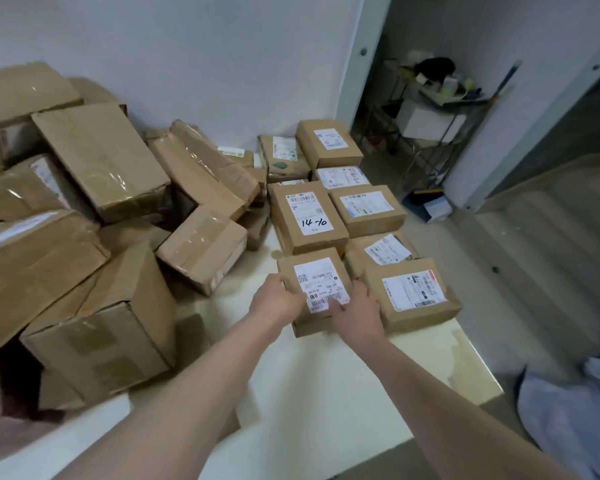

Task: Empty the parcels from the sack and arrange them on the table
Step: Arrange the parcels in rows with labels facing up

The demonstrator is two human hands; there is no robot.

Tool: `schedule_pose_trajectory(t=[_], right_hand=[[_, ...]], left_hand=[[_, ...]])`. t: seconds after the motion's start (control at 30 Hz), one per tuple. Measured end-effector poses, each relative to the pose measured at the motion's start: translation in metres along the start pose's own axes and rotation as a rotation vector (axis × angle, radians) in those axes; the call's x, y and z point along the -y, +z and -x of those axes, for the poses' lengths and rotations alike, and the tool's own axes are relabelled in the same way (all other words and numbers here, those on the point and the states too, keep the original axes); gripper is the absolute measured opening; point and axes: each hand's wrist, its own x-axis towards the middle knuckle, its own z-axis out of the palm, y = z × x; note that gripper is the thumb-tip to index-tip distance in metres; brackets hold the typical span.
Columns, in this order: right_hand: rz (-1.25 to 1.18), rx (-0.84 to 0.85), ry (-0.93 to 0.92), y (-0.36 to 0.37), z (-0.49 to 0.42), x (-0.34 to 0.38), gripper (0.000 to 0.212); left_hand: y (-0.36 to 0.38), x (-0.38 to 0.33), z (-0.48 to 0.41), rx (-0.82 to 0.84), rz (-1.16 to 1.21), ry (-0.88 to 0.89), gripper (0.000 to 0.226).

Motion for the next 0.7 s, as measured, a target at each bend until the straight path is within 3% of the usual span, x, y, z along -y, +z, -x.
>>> schedule_pose_trajectory(t=[0.1, 0.23, 0.33, 0.5, 0.7], right_hand=[[0.035, -0.033, -0.163, 0.001, 0.000, -0.013, 0.057], [0.121, 0.097, -0.325, 0.002, -0.018, -0.025, 0.047], [0.115, 0.236, -0.356, -0.001, -0.030, -0.034, 0.046], [0.224, 0.345, -0.457, -0.006, -0.039, -0.040, 0.040], [0.079, 0.404, -0.410, -0.010, -0.043, 0.021, 0.038]], left_hand=[[0.021, 0.005, 0.005, 0.097, 0.096, -0.003, 0.046], [0.054, 0.019, 0.000, 0.167, 0.119, -0.034, 0.036], [0.074, 0.024, -0.001, 0.118, 0.149, 0.014, 0.042], [0.066, 0.013, 0.005, -0.171, -0.058, 0.055, 0.057], [-0.006, -0.006, 0.024, -0.618, -0.424, 0.183, 0.054]])
